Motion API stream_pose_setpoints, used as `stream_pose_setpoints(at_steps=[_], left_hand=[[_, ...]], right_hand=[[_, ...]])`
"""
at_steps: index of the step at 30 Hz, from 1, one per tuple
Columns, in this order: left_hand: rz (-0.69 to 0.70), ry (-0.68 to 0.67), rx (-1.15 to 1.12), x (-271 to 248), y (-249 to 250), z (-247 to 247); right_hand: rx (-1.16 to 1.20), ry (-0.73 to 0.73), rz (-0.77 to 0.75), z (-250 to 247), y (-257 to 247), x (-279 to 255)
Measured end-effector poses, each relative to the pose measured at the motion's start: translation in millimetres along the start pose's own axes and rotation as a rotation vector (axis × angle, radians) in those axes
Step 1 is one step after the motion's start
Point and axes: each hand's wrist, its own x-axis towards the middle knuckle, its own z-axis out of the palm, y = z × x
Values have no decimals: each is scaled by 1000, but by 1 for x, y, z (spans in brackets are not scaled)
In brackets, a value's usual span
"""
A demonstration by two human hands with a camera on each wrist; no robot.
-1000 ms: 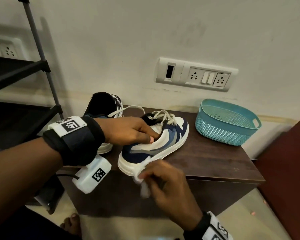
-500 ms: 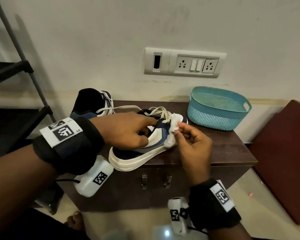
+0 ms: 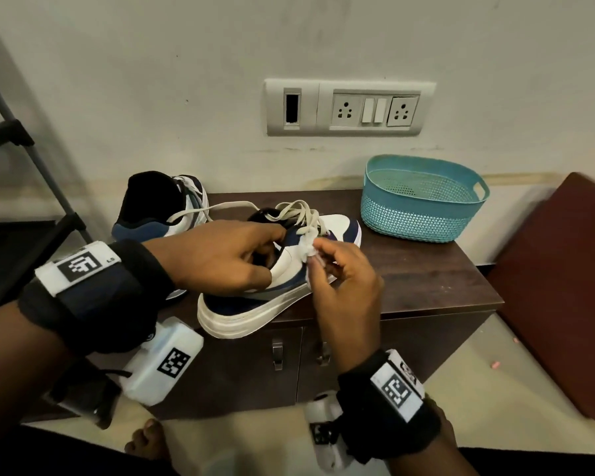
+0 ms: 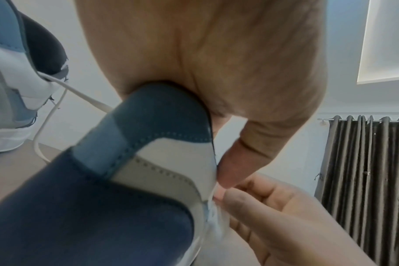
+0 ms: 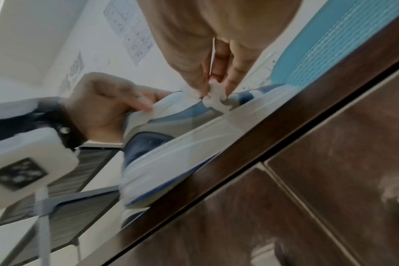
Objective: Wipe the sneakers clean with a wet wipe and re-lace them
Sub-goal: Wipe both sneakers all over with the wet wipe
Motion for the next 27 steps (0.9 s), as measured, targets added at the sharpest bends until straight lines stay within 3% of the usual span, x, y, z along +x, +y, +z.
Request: stream_pose_setpoints(at_steps=[5, 9, 14, 18, 22, 27], left_hand=[[9, 6, 22, 0, -1, 0], [-19, -5, 38, 0, 1, -1], [-9, 7, 79, -2, 2, -3], [-6, -22, 54, 0, 1, -3], [-31, -15, 23, -1, -1, -3], [-16, -26, 47, -2, 0, -3]], right_hand=[[19, -134, -235, 0, -14, -25], [0, -49, -136, -4, -2, 8], [-10, -157, -343, 1, -18, 8], [-28, -57, -97, -7, 5, 32], [-22, -161, -209, -5, -14, 16], [-431, -183, -279, -26, 13, 46]])
